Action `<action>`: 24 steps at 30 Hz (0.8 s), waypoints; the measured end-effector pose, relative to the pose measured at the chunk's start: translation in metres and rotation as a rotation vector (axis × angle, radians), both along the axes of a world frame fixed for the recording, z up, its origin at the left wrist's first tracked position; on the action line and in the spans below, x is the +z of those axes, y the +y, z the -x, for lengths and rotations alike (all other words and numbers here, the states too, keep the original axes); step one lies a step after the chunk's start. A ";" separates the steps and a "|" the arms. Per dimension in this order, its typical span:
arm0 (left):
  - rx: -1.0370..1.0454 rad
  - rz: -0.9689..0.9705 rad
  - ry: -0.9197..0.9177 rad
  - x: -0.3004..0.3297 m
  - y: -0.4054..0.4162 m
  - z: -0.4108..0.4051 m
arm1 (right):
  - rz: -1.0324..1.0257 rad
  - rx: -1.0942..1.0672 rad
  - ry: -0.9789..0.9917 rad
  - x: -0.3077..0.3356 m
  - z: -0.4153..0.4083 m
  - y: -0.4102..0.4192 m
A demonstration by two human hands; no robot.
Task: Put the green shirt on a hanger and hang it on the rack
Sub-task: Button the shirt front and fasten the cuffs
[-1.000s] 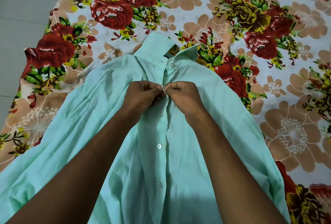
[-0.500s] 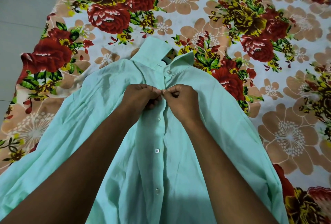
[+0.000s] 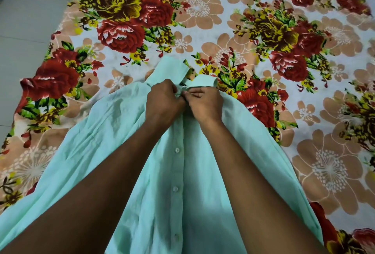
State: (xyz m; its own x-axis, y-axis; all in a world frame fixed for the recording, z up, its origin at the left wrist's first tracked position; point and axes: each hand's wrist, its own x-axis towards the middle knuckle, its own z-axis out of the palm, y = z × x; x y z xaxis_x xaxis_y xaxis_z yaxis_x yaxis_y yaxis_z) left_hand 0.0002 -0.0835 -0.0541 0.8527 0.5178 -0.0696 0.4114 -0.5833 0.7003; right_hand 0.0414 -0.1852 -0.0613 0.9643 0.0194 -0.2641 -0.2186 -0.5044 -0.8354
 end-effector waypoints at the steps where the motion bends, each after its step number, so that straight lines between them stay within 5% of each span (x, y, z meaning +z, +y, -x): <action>1: 0.006 0.015 0.007 -0.001 0.003 -0.003 | 0.015 0.000 0.002 -0.001 -0.003 0.002; 7: 0.071 0.176 0.068 -0.002 0.019 -0.009 | 0.084 0.033 -0.016 -0.004 -0.008 0.002; 17: 0.000 0.026 0.125 0.006 0.016 -0.018 | 0.284 0.220 -0.069 0.009 -0.012 0.014; 24: 0.205 0.478 0.060 0.010 0.018 -0.009 | 0.181 0.169 -0.024 0.013 -0.012 0.010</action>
State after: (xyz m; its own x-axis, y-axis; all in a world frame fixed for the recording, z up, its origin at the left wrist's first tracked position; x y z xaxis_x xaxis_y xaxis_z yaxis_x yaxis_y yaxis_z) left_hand 0.0093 -0.0651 -0.0446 0.7241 0.5725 -0.3847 0.5316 -0.1078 0.8401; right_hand 0.0534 -0.1748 -0.0487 0.9574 0.1350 -0.2552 -0.1001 -0.6738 -0.7321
